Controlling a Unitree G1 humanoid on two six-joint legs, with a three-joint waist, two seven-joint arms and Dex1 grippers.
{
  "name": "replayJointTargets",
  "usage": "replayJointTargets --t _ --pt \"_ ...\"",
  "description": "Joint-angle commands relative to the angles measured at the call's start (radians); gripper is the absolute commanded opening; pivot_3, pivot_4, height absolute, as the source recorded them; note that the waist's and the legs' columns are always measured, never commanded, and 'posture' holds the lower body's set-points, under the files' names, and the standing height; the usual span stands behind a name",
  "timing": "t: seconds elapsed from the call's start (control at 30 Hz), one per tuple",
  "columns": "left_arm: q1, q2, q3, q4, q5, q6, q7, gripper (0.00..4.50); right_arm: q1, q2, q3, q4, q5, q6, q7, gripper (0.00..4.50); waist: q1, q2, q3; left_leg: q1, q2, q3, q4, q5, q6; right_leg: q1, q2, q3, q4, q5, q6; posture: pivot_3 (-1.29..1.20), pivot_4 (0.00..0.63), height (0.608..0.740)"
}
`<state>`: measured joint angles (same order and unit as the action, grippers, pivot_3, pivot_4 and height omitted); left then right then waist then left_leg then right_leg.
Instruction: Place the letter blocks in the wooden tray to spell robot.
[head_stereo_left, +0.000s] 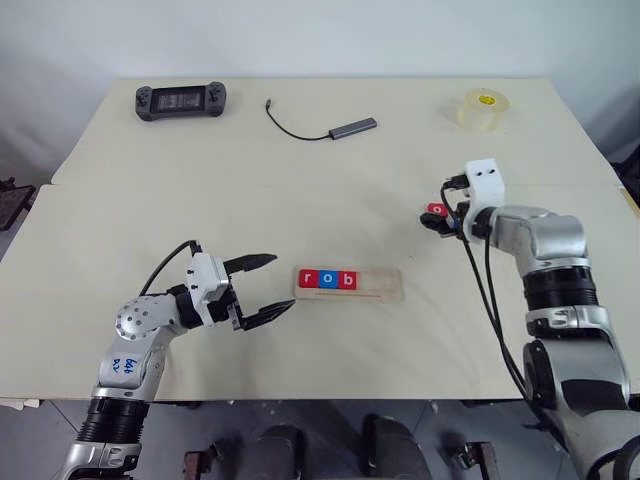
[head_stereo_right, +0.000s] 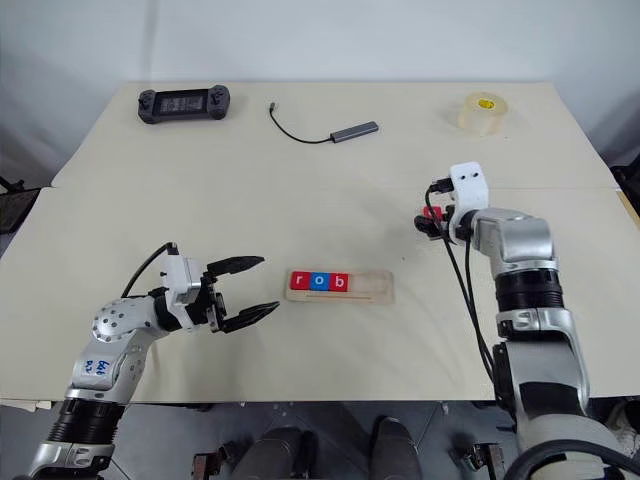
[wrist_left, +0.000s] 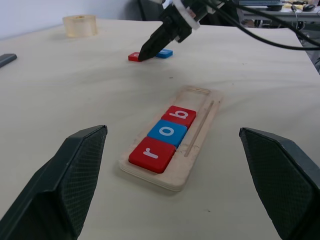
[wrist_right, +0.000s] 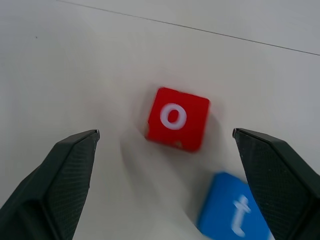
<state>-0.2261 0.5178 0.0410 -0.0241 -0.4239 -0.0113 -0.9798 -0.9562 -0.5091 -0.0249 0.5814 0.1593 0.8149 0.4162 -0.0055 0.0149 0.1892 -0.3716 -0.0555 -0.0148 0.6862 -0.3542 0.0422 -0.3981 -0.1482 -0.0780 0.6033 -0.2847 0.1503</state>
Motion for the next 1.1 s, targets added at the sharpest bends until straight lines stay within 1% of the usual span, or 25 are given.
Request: replayJointTargets --t 0.03,0.07,0.17,0.3,0.37,0.4,0.5,0.67,0.7,0.8,0.87,0.97,1.03,1.1 --pt "0.007 0.005 0.022 -0.040 0.000 -0.013 0.011 4.50 -0.035 0.012 -0.003 0.090 -0.036 -0.087 -0.026 4.47 -0.001 0.000 0.000 0.000 0.000 0.000 0.000 0.000 0.000 0.000 0.000 0.000 0.000 0.000 0.000 0.00 0.150 0.740" --pt "0.009 0.005 0.022 -0.042 0.000 -0.014 0.014 4.50 -0.040 0.017 -0.004 0.108 -0.040 -0.101 -0.028 4.47 -0.001 0.000 0.000 0.000 0.000 0.000 0.000 0.000 0.000 0.000 0.000 0.000 0.000 0.000 0.000 0.00 0.150 0.740" --pt "0.013 0.004 0.023 -0.046 0.001 -0.016 0.021 4.50 -0.046 0.031 -0.011 0.129 -0.040 -0.114 -0.039 3.87 -0.002 0.000 0.000 0.000 0.000 0.000 0.000 0.000 0.000 0.000 0.000 0.000 0.000 0.000 0.000 0.00 0.150 0.740" --pt "0.019 0.003 0.019 -0.050 0.000 -0.016 0.027 4.50 -0.037 0.039 -0.015 0.113 -0.039 -0.110 -0.043 2.54 -0.004 0.000 0.000 0.001 0.000 0.000 0.000 0.000 0.000 0.000 0.000 0.000 0.001 0.000 0.000 0.00 0.150 0.740" --pt "0.019 0.000 0.014 -0.051 0.000 -0.015 0.027 4.50 -0.028 0.040 -0.023 0.094 -0.034 -0.109 -0.047 1.78 -0.002 0.000 0.000 0.001 0.000 0.000 0.001 0.000 0.000 0.001 0.000 0.000 0.001 0.000 0.000 0.00 0.150 0.740" --pt "0.014 -0.003 0.009 -0.046 0.000 -0.014 0.024 4.50 -0.017 0.037 -0.030 0.065 -0.028 -0.096 -0.048 1.49 -0.001 0.000 0.000 0.001 0.000 0.000 0.001 0.000 0.000 0.001 0.000 0.000 0.001 0.000 0.000 0.00 0.150 0.740" --pt "-0.006 -0.009 -0.006 -0.029 -0.001 -0.012 0.010 4.50 0.031 0.026 -0.049 -0.079 -0.006 -0.017 -0.045 1.49 0.003 0.000 0.000 0.001 0.000 -0.001 0.001 0.000 0.000 0.000 0.000 0.000 0.002 0.000 0.000 0.00 0.150 0.740" --pt "-0.048 -0.018 -0.026 0.018 -0.002 -0.013 -0.026 4.50 0.167 0.017 -0.101 -0.478 0.055 0.230 -0.061 1.49 0.003 0.000 0.000 0.000 0.000 -0.001 0.000 0.000 0.000 0.000 0.000 0.000 0.001 0.000 0.000 0.00 0.150 0.740" --pt "-0.053 -0.020 -0.027 0.024 -0.002 -0.014 -0.031 4.50 0.186 0.018 -0.110 -0.529 0.062 0.264 -0.067 1.49 0.003 0.000 0.000 0.000 0.000 -0.001 0.000 0.000 0.000 0.000 0.000 0.000 0.002 0.000 0.000 0.00 0.150 0.740" --pt "-0.079 -0.031 -0.024 0.048 -0.024 0.005 -0.053 4.50 0.316 0.024 -0.167 -0.805 0.093 0.422 -0.096 1.49 0.006 0.000 0.000 0.000 0.000 -0.001 0.000 0.000 0.000 -0.001 0.000 0.000 0.002 0.000 0.000 0.00 0.150 0.740" --pt "-0.092 -0.038 -0.019 0.060 -0.026 0.011 -0.054 4.50 0.414 0.060 -0.224 -0.979 0.102 0.533 -0.130 1.49 0.009 0.000 0.000 0.000 0.000 -0.002 0.000 0.000 0.000 -0.001 0.000 -0.001 0.002 0.000 0.000 0.00 0.150 0.740" --pt "-0.096 -0.039 -0.018 0.073 -0.019 0.008 -0.065 4.50 0.522 0.128 -0.282 -1.160 0.105 0.645 -0.166 1.49 0.009 0.000 0.000 0.000 0.000 -0.001 0.000 0.000 0.000 -0.001 0.000 0.000 0.002 0.000 0.000 0.00 0.150 0.740" --pt "-0.098 -0.036 -0.015 0.086 -0.018 0.008 -0.077 4.50 0.591 0.180 -0.296 -1.256 0.102 0.680 -0.187 1.49 0.007 0.000 0.000 0.000 -0.001 -0.001 0.000 0.000 0.000 -0.001 0.000 0.001 0.002 0.000 0.000 0.00 0.150 0.740" --pt "-0.107 -0.034 -0.013 0.100 -0.016 0.007 -0.085 4.50 0.648 0.213 -0.285 -1.308 0.096 0.685 -0.204 1.49 0.004 0.000 0.000 0.000 -0.001 0.000 0.000 0.000 0.000 -0.001 0.000 0.002 0.002 0.000 0.000 0.00 0.150 0.740"
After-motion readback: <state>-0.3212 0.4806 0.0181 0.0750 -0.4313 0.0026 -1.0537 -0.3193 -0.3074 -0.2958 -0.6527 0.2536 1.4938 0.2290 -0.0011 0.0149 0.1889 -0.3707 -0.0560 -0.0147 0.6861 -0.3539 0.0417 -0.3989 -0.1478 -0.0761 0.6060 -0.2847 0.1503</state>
